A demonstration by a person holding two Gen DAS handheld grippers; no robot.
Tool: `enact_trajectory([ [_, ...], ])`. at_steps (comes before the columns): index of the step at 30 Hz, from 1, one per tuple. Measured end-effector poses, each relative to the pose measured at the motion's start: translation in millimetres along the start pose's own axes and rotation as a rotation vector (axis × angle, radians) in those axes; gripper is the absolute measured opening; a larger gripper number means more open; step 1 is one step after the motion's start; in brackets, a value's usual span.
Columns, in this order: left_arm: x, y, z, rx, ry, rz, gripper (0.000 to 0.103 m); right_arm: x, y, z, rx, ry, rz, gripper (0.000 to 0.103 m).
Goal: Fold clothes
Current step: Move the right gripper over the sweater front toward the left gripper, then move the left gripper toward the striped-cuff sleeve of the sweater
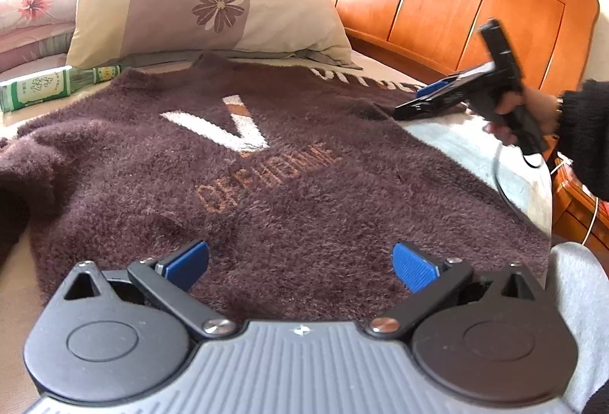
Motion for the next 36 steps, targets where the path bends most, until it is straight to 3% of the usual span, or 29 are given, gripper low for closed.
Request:
enact_trajectory([
  [7, 0, 0, 3, 0.039, -0.010, 0.003, 0.102, -18, 15, 82, 0.201, -0.038, -0.019, 0.103],
  [10, 0, -2, 2, 0.041, 0.000, -0.002, 0.102, -40, 25, 93, 0.161, 0.001, 0.026, 0.103],
  [13, 1, -5, 1, 0.030, 0.000, -0.010, 0.102, -57, 6, 91, 0.124, 0.073, 0.002, 0.103],
  [20, 0, -8, -8, 0.000, 0.014, -0.016, 0.102, -110, -39, 109, 0.068, 0.180, 0.055, 0.103],
  [23, -2, -7, -14, -0.003, 0.022, -0.012, 0.102, -112, -49, 125, 0.045, 0.181, 0.077, 0.103],
  [28, -5, -5, -20, 0.012, 0.032, -0.003, 0.102, -96, -53, 159, 0.040, 0.097, 0.016, 0.103],
  [34, -7, -8, -21, 0.041, 0.053, -0.003, 0.102, -103, -20, 168, 0.031, 0.153, 0.042, 0.103],
  [36, -7, -11, -23, 0.056, 0.073, -0.006, 0.102, -113, -28, 170, 0.008, 0.177, 0.001, 0.103],
])
Point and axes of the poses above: each gripper's, at about its wrist camera, not at the fingertips, and y roughly the way its jaws point, z to its left, x to its top, the point moved 1 cm from there along y, roughly the way its jaws point, and after that the axes turned 11 degrees about x, right-handed, at the moved point
